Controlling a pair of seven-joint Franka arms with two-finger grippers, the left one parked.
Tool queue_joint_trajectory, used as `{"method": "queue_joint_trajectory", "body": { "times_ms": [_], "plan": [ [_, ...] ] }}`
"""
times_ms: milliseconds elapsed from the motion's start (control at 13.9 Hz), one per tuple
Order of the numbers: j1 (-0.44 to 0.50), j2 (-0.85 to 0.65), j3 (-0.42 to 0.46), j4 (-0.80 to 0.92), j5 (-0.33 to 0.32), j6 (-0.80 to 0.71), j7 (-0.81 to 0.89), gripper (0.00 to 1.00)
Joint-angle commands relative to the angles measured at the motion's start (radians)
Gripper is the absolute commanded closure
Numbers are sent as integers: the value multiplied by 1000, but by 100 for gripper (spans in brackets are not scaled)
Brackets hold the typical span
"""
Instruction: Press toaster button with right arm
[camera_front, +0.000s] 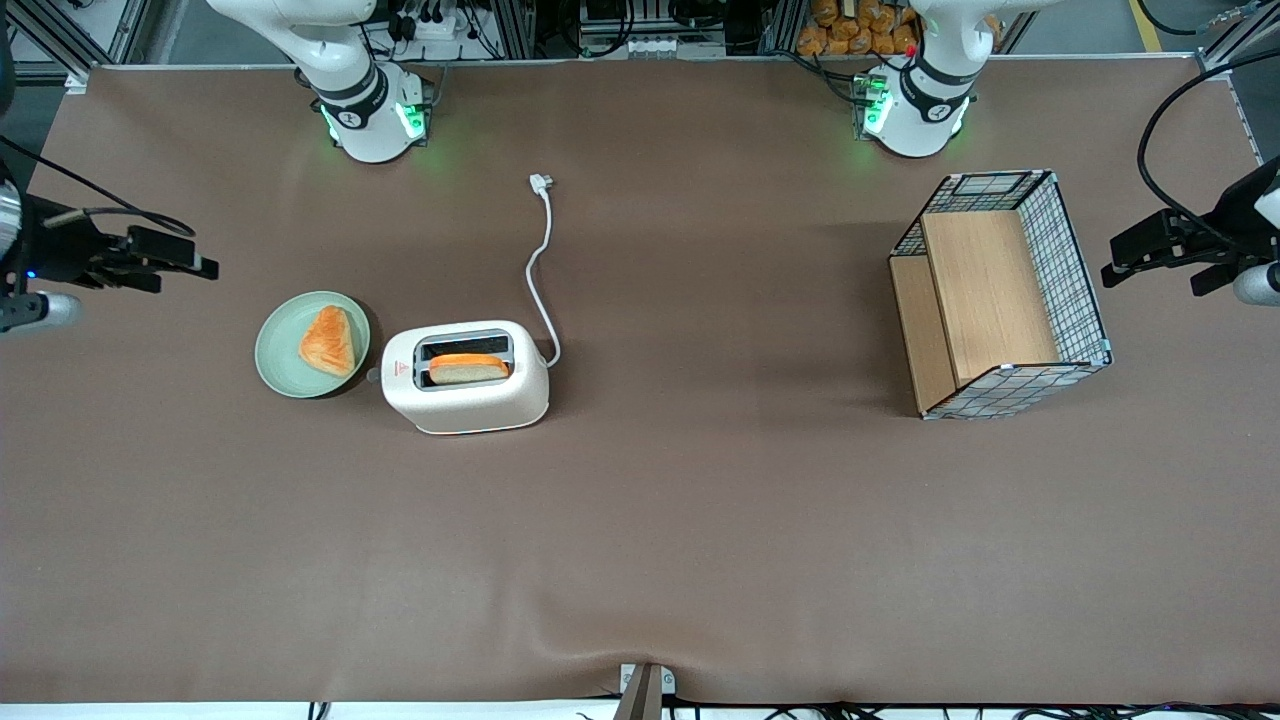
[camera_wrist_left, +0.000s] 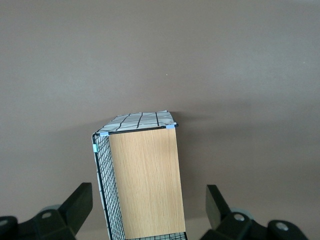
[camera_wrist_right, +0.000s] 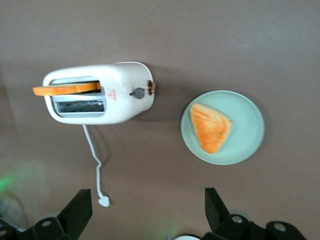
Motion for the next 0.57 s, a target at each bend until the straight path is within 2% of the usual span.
{"method": "queue_joint_trajectory", "body": {
  "times_ms": [0, 359, 502],
  "plan": [
    [14, 0, 16, 73, -94, -51, 57, 0],
    [25, -38, 58, 95, -212, -51, 59, 0],
    [25, -39, 58, 110, -217, -54, 57, 0]
  ]
}}
